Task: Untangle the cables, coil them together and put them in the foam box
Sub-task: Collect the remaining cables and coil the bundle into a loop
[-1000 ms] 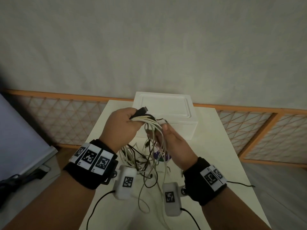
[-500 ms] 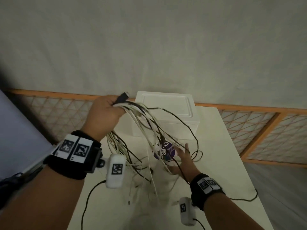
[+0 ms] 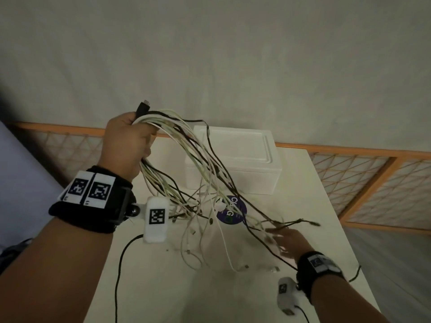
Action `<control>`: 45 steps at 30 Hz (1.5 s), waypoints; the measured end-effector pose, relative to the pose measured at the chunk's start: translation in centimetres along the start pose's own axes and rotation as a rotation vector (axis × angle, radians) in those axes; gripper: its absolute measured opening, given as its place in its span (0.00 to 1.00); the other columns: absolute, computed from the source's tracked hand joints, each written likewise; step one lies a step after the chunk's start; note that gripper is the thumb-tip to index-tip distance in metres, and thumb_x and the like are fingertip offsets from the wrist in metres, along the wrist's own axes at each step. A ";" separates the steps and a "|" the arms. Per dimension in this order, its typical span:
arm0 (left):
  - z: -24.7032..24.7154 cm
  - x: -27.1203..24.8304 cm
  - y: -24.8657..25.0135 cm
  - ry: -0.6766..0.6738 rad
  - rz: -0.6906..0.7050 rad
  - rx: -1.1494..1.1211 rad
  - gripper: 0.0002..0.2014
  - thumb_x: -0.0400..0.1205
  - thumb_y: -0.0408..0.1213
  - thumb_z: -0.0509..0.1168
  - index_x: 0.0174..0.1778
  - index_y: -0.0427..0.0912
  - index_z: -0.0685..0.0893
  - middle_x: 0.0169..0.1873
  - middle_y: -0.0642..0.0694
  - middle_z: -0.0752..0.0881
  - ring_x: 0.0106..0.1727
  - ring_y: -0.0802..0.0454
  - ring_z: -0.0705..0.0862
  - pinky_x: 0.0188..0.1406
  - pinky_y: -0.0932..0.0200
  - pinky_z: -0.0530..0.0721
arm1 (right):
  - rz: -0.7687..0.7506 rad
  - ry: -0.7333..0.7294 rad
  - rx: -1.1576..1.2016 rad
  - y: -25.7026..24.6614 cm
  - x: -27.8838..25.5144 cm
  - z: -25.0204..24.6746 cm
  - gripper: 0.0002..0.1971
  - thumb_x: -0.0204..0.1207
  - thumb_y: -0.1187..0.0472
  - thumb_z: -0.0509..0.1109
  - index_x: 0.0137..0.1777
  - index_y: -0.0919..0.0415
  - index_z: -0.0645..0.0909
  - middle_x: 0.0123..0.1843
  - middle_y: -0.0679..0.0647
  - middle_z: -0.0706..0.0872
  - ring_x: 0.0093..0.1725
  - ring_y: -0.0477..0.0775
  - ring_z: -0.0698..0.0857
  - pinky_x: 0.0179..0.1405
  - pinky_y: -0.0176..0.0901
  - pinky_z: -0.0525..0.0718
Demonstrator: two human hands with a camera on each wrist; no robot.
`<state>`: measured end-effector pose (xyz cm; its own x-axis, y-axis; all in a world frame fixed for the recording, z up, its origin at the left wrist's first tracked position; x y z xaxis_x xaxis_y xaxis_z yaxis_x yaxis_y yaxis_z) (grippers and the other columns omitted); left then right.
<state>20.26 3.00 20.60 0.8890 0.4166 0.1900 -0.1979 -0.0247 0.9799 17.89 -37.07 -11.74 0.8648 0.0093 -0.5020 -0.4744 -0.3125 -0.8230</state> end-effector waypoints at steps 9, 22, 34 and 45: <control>-0.6 0.4 0.4 0.047 0.025 0.036 0.11 0.72 0.29 0.65 0.24 0.43 0.77 0.14 0.53 0.69 0.16 0.56 0.63 0.20 0.64 0.60 | 0.257 -0.013 -0.509 -4.8 -3.1 -0.6 0.29 0.79 0.43 0.66 0.73 0.63 0.74 0.74 0.59 0.74 0.72 0.60 0.73 0.66 0.48 0.76; 3.3 -3.9 2.7 -0.126 0.281 0.342 0.04 0.78 0.35 0.72 0.37 0.43 0.87 0.30 0.48 0.81 0.32 0.59 0.76 0.38 0.58 0.73 | -0.614 0.228 -0.617 -20.7 -6.9 7.6 0.11 0.68 0.56 0.71 0.51 0.53 0.79 0.43 0.51 0.87 0.45 0.57 0.86 0.46 0.49 0.84; 5.0 -4.4 -2.6 -0.336 0.348 0.708 0.13 0.83 0.37 0.66 0.32 0.46 0.76 0.25 0.53 0.75 0.28 0.57 0.74 0.29 0.56 0.65 | 0.005 -0.108 -1.042 -7.2 -3.3 1.5 0.57 0.61 0.50 0.83 0.84 0.56 0.49 0.80 0.58 0.67 0.77 0.59 0.69 0.74 0.52 0.71; 14.0 -12.9 -7.9 -0.962 0.510 1.023 0.15 0.83 0.32 0.58 0.58 0.29 0.84 0.48 0.35 0.88 0.49 0.43 0.86 0.47 0.61 0.75 | -0.814 -0.105 -0.972 -26.7 -14.8 13.3 0.50 0.69 0.71 0.66 0.84 0.58 0.37 0.71 0.62 0.71 0.55 0.61 0.82 0.58 0.55 0.82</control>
<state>16.10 -14.87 11.25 0.8206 -0.5653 0.0836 -0.5571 -0.7589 0.3372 15.56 -16.24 14.14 0.8100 0.5864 -0.0003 0.5395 -0.7455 -0.3914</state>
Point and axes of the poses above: each hand's wrist, its own x-axis towards the middle knuckle, its own z-axis out of the palm, y = z × x, the point moved 10 cm from there along x, towards the middle knuckle
